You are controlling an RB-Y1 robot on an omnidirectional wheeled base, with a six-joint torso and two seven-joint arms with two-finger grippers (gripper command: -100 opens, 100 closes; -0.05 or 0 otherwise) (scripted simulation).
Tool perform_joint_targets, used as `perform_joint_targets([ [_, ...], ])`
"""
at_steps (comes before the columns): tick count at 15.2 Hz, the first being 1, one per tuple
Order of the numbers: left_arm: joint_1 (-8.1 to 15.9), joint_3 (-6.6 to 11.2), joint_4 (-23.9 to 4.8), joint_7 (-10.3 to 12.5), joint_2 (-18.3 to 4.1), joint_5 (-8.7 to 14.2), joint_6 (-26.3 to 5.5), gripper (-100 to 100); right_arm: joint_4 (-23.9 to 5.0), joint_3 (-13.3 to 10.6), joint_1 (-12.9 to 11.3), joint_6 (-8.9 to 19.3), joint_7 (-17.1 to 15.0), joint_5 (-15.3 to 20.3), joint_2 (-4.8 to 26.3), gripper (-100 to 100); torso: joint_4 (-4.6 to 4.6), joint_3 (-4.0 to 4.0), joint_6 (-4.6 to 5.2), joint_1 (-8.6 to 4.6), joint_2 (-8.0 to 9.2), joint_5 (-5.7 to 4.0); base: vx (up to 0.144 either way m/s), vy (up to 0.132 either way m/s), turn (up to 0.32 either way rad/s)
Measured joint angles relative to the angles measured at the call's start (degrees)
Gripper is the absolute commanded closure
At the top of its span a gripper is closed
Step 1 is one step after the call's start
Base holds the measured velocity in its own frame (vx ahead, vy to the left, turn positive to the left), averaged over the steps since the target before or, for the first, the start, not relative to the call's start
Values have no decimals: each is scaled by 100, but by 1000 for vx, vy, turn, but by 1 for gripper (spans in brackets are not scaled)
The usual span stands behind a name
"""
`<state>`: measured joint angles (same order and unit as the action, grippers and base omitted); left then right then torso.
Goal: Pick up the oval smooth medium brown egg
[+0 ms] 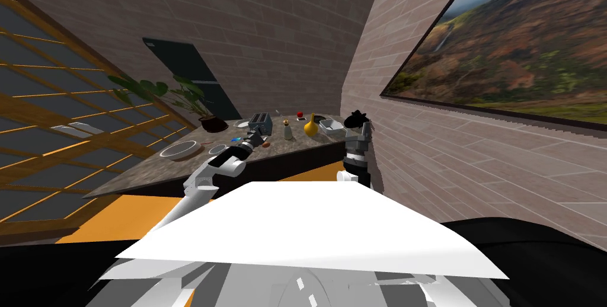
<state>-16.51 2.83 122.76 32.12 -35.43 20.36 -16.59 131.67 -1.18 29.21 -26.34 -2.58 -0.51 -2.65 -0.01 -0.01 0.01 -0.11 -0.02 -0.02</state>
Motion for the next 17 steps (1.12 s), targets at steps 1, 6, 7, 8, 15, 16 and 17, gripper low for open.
perform_joint_targets([
  [1,13,3,-10,34,-12,15,-93,-100,0,0,0,0,0,0,0,0,0,0,-1,2,0,0,4,-22,-52],
  [6,116,55,-174,295,-222,218,-594,-100,0,0,0,0,0,0,0,0,0,-1,0,2,-2,1,9,-23,-44],
  [7,148,61,-240,362,-282,275,-701,-100,0,0,0,0,0,0,0,0,-1,-2,0,1,-3,0,16,-27,-53],
  [8,166,65,-280,422,-314,310,-815,-100,0,0,0,0,0,0,0,0,-1,-2,0,1,-4,0,11,-20,-17],
  [15,279,154,-514,831,-646,621,-1627,-100,0,0,0,0,0,0,0,0,-2,-4,-1,1,-6,0,17,-25,-49],
  [16,309,153,-574,891,-688,657,-1744,-100,0,0,0,0,0,0,0,0,-1,-4,0,0,-7,0,23,-22,-43],
  [17,324,150,-640,939,-726,695,-1839,-100,0,0,0,0,0,0,0,0,-2,-4,-1,2,-8,0,27,-26,-56],
])
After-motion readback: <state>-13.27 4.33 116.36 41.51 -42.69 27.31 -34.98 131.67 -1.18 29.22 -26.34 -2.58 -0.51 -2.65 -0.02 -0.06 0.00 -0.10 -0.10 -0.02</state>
